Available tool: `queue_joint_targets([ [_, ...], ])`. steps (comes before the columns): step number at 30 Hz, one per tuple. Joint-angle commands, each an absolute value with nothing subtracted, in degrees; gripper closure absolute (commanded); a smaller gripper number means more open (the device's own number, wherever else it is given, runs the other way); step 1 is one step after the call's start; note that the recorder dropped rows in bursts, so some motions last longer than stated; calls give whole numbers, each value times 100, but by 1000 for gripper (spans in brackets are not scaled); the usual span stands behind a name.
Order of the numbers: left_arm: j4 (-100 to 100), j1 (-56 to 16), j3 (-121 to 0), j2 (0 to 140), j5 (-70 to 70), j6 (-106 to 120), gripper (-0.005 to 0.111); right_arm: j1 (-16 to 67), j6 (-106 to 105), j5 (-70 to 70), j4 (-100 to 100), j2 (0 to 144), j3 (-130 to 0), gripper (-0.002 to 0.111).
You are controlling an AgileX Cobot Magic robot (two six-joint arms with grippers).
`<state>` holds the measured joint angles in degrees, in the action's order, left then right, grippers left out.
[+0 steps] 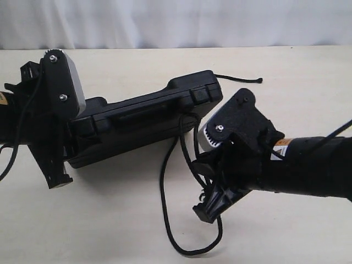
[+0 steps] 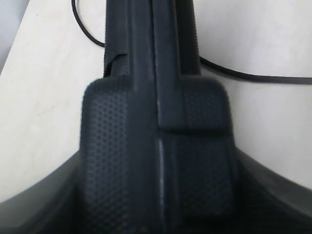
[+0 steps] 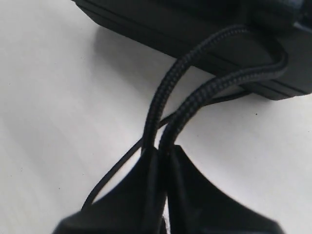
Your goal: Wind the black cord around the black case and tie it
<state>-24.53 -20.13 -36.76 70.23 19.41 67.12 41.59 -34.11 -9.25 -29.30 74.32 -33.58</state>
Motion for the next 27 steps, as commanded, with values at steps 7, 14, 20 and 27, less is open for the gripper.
queue_joint_targets([
  [7,-2476,-2032,-3652,7048,2064,6775,107,4895,-3722,-531,-3114,8041,-3873,104],
  [14,-2476,-2032,-3652,7048,2064,6820,107,4800,-3268,-67,-3323,8148,-3873,104],
  [20,-2476,-2032,-3652,7048,2098,6913,107,4800,-2634,421,-3636,8419,-3873,104],
  [27,-2476,-2032,-3652,7048,2098,6913,107,4800,-2022,640,-3722,8644,-4158,104],
])
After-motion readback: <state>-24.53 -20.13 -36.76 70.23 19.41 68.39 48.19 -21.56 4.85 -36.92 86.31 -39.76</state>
